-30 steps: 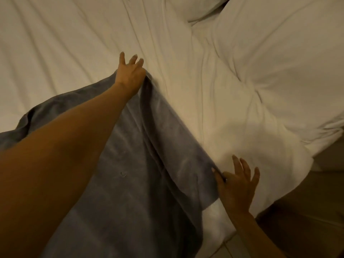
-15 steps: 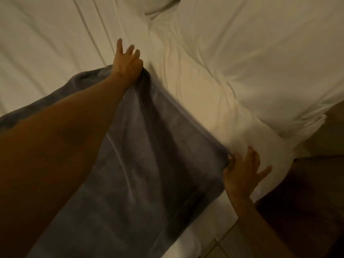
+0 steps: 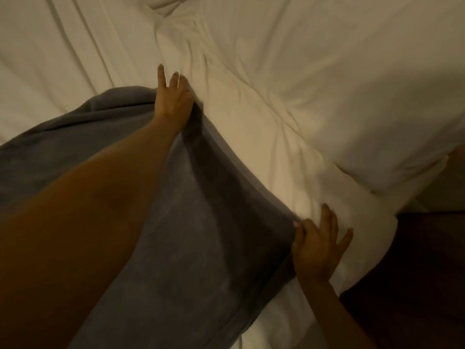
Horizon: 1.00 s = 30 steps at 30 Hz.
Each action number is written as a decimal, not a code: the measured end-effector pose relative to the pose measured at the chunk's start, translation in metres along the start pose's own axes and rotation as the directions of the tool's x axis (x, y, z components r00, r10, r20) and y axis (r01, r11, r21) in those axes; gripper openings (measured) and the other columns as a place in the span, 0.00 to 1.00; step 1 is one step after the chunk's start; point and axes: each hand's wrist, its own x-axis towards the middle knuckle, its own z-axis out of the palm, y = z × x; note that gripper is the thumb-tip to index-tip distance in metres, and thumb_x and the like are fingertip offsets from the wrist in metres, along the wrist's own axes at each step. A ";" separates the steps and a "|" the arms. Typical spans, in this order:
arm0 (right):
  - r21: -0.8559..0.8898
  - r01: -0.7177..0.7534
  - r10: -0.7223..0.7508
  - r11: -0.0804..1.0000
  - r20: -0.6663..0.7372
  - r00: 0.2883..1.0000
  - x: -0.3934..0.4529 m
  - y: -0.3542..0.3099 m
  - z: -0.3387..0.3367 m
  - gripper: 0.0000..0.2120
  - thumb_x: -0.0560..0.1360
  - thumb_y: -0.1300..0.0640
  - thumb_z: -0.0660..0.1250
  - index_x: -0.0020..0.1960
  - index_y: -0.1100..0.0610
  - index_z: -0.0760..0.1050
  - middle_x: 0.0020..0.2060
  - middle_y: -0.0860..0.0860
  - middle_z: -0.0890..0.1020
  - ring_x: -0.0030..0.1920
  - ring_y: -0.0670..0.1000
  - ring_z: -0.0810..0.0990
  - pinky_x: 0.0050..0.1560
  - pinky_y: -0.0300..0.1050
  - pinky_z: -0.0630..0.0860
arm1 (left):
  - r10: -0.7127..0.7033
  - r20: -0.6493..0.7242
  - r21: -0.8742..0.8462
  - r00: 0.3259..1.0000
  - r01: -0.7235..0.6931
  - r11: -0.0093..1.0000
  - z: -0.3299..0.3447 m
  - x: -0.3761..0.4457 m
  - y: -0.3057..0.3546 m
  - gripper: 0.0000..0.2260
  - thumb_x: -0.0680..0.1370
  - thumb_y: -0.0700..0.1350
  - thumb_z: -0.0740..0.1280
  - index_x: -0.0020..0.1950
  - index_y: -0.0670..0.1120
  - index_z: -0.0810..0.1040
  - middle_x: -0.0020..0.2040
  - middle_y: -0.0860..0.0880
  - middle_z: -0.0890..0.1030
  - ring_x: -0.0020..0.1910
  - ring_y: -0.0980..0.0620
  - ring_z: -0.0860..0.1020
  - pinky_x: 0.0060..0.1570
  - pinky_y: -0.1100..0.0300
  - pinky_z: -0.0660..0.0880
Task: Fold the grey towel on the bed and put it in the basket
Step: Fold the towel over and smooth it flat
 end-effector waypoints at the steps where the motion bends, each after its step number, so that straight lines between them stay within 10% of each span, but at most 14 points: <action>1: 0.008 0.013 -0.013 1.000 -0.004 1.000 -0.001 0.001 0.001 0.23 0.77 0.46 0.50 0.44 0.56 0.80 0.68 0.59 0.71 0.68 0.60 0.67 0.68 0.66 0.53 | 0.007 0.000 -0.003 1.000 -0.007 1.000 0.003 0.000 0.001 0.24 0.77 0.47 0.65 0.72 0.42 0.67 0.76 0.40 0.58 0.77 0.43 0.53 0.73 0.37 0.44; 7: -0.051 0.261 -0.264 0.964 -0.050 0.963 -0.007 -0.024 -0.001 0.26 0.80 0.47 0.50 0.74 0.59 0.61 0.74 0.60 0.61 0.74 0.59 0.60 0.72 0.62 0.51 | -0.095 -0.085 -0.338 0.992 0.061 0.939 0.026 -0.015 0.011 0.27 0.83 0.48 0.52 0.78 0.39 0.46 0.78 0.40 0.46 0.77 0.42 0.45 0.73 0.42 0.43; 19: -0.034 0.285 -0.284 0.958 0.030 0.958 -0.006 -0.055 0.036 0.31 0.79 0.43 0.39 0.72 0.59 0.64 0.73 0.58 0.62 0.76 0.52 0.47 0.70 0.67 0.50 | 0.032 -0.026 -0.508 0.999 -0.040 0.860 0.052 -0.012 -0.004 0.28 0.83 0.56 0.45 0.78 0.44 0.41 0.79 0.45 0.42 0.78 0.49 0.43 0.75 0.47 0.41; 23: -0.015 0.435 -0.435 0.900 -0.006 0.900 0.024 -0.097 0.024 0.28 0.79 0.45 0.45 0.72 0.58 0.65 0.73 0.60 0.62 0.72 0.60 0.61 0.69 0.65 0.51 | -0.111 0.059 -0.525 0.992 0.125 0.842 0.066 -0.014 -0.062 0.28 0.83 0.56 0.45 0.78 0.44 0.42 0.79 0.45 0.43 0.78 0.48 0.44 0.74 0.47 0.41; 30: 0.062 0.644 -0.638 0.762 -0.092 0.764 0.125 -0.218 0.013 0.26 0.80 0.44 0.49 0.74 0.54 0.62 0.75 0.59 0.55 0.75 0.59 0.52 0.72 0.62 0.50 | -0.218 0.198 -0.381 0.955 0.280 0.881 0.107 -0.028 -0.127 0.26 0.84 0.51 0.47 0.78 0.41 0.46 0.79 0.42 0.46 0.78 0.46 0.44 0.73 0.42 0.42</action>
